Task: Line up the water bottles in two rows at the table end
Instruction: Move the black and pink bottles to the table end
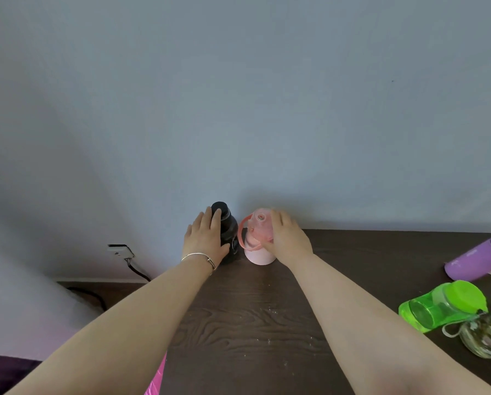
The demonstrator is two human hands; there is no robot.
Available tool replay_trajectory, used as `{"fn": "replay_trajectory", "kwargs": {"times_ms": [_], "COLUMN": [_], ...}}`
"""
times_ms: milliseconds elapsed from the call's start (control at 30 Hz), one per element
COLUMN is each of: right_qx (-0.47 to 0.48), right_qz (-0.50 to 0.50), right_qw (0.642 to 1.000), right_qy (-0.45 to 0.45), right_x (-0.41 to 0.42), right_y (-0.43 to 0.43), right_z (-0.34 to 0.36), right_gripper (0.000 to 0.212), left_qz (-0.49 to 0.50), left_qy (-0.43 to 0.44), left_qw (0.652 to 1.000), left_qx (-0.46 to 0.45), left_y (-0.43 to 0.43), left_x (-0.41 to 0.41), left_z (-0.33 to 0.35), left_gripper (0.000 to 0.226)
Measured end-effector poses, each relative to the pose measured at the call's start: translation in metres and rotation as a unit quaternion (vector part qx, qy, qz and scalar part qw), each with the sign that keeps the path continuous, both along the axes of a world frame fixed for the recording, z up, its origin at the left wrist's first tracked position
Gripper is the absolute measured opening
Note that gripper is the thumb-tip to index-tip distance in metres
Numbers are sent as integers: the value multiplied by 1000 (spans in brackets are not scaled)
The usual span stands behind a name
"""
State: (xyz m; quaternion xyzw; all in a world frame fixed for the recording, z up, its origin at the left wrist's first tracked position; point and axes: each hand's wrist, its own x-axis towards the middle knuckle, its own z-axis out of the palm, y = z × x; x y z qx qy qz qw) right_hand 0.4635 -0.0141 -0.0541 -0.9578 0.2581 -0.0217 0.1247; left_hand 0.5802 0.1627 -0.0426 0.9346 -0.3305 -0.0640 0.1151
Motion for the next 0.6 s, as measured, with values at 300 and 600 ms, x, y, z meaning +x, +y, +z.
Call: {"fn": "replay_trajectory", "kwargs": {"times_ms": [300,600], "right_qx": [-118,-125], "right_qz": [15,-43], "right_qw": [992,989], "right_qy": [41,73], "right_x": [-65,-141], "right_y": [26,44], "right_z": [6,15], "right_gripper": [76,78], "left_qz": [-57,-127], "left_qy": [-94,-108], "left_qw": [990,980], "left_qx": [87,104], "left_y": [24,24], "left_x": [-41,-102], "left_z": [3,6], "left_gripper": [84,87]}}
